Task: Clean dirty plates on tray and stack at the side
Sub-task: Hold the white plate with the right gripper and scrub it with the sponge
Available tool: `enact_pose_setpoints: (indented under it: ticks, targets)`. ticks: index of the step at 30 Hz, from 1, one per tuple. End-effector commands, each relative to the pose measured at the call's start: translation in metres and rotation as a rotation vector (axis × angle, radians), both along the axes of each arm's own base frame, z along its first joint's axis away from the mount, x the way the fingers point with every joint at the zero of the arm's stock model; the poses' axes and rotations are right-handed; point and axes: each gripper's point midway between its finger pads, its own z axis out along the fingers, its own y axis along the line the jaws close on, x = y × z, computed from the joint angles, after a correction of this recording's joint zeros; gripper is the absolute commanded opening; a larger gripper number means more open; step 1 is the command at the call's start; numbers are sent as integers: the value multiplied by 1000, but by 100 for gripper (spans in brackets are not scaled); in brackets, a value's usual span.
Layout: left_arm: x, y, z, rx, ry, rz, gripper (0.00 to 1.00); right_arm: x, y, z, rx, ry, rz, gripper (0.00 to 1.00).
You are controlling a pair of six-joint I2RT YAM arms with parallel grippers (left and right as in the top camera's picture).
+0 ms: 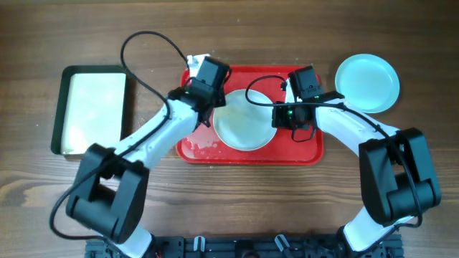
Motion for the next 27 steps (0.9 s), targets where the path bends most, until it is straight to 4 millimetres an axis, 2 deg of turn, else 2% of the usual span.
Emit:
enact_pose_setpoints:
  ticks: [1, 3, 4, 6, 10, 15, 18, 21, 24, 27]
  targets:
    - [-37, -79, -1, -360, 163, -289, 4, 0, -10, -8, -50, 7, -6, 4]
    - [-45, -93, -15, -391, 212, -330, 4, 0, -10, -8, -49, 5, -7, 4]
    - [-50, -96, -29, -374, 243, -334, 4, 0, -10, -8, -49, 6, -7, 5]
    - [-56, -91, -55, -330, 298, -321, 4, -1, -10, -8, -50, 10, -7, 4]
    - [-47, -50, -73, -118, 278, -190, 4, -4, -11, -9, -55, 21, -5, 4]
    - [-29, 14, -68, 161, 185, -14, 4, -7, -12, -10, -63, 26, 17, 4]
    - [-19, 39, -41, 281, 98, 64, 4, -10, -13, -11, -82, 22, 84, 4]
    - [-12, 43, 4, 260, -13, 101, 4, -6, -12, -6, -79, 8, 93, 4]
    - [-13, 45, 55, 179, -115, 124, 4, 2, 6, 15, -4, -43, 180, 4]
    - [-16, 65, 109, 69, -210, 183, 4, 15, 5, 45, -35, -108, 224, 4]
